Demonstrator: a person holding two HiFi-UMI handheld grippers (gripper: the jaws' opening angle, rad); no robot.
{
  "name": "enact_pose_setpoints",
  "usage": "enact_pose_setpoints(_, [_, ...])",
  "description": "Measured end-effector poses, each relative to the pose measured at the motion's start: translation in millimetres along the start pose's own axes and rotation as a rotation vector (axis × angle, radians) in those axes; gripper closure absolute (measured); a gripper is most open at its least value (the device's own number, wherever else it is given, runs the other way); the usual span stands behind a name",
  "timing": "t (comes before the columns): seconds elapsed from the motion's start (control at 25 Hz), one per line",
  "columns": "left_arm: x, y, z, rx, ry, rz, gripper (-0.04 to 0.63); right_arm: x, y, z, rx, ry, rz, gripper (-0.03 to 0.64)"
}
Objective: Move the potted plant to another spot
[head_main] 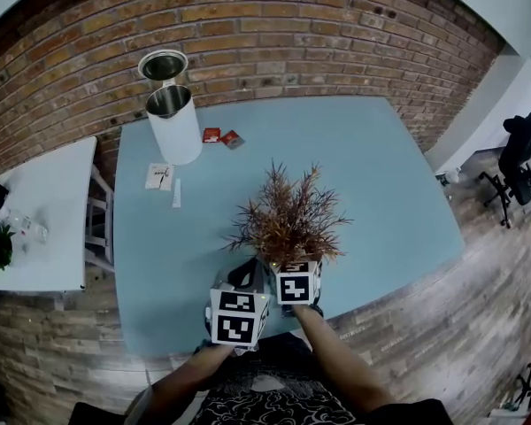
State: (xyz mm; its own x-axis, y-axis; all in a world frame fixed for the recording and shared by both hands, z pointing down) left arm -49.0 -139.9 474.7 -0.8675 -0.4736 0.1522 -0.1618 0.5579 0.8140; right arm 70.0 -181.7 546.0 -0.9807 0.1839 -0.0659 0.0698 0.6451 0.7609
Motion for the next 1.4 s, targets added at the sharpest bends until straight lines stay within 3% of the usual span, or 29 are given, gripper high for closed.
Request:
enact_pose_setpoints(0.52, [16.6, -19.5, -9.4, -0.026, -0.051, 0.028, 0.597, 0.0, -15.1, -16.9, 0.031, -0.020, 0.018, 0.121])
enact_pose_setpoints(1.4, [39.5, -37.3, -28.6, -0.021, -0.072, 0.046, 0.597, 2.0, -50.5, -54.7, 0.033, -0.035, 0.029, 0.121])
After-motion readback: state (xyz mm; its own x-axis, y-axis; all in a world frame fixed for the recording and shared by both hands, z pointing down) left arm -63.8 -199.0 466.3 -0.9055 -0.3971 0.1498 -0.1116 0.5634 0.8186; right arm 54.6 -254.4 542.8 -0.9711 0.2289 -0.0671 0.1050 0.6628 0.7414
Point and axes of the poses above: the fingertips, and each gripper's own axes: z backward along the fingers, x to its left, y out of its underside, the point moved 6 cm from there along z, backward along the fingers, and after that the axes turned 4 degrees about -y, right-handed, at the moved point
